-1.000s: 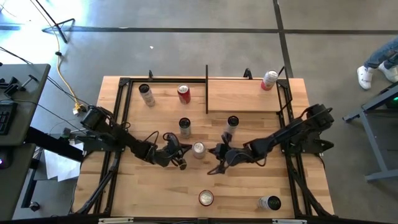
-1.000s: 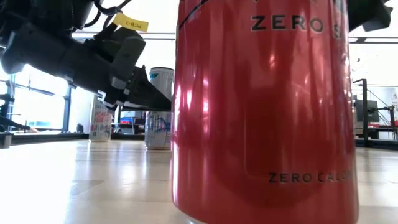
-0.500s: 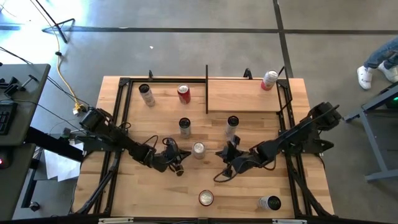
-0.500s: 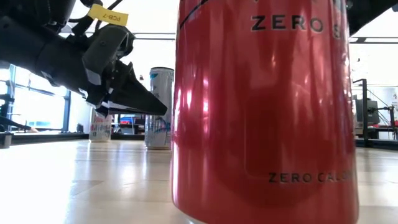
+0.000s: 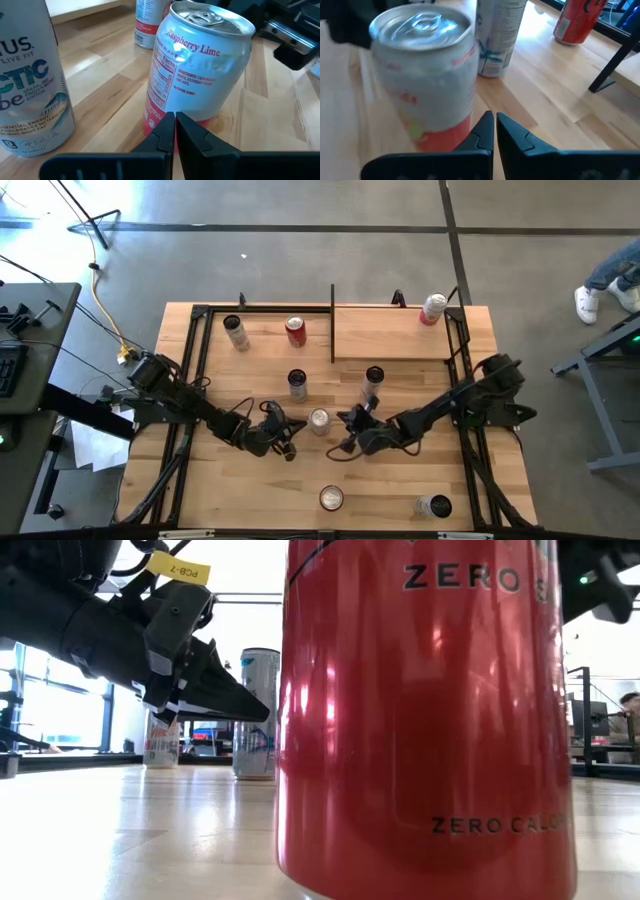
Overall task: Place canned beverage on shelf
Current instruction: Put the pink soda can on the shelf aligned with the other pink soda can
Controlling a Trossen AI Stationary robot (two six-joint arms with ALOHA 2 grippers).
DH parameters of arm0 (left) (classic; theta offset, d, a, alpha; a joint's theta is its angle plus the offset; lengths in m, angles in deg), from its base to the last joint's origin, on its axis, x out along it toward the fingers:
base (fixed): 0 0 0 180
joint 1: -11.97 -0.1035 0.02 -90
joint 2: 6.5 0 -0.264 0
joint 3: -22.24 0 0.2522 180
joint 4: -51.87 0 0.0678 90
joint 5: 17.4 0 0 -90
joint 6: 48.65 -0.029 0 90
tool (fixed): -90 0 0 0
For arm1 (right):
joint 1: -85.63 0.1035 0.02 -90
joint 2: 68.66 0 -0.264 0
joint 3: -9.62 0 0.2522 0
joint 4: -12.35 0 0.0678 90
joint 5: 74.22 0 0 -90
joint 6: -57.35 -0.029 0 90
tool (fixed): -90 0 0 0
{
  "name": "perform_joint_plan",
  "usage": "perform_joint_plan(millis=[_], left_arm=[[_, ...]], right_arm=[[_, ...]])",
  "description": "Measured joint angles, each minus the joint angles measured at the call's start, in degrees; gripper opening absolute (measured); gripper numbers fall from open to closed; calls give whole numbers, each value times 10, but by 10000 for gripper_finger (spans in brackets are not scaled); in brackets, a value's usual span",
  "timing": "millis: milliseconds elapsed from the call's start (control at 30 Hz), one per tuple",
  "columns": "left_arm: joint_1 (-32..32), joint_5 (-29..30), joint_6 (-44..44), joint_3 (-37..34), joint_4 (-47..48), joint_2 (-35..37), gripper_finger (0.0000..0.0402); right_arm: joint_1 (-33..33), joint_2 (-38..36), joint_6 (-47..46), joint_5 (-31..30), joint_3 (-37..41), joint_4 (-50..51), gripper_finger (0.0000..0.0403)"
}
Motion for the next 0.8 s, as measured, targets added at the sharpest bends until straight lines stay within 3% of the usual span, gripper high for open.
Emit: perform_joint_plan(millis=[500,633,800], left_arm=[[-12,11,-11,0,0,0,7],[-12,11,-25,0,0,0,7],[-10,15,-41,0,0,0,7]], right_arm=[[10,2,45,73,0,-57,4],[28,1,57,68,0,-56,7],[53,-19,93,40,0,-39,53]])
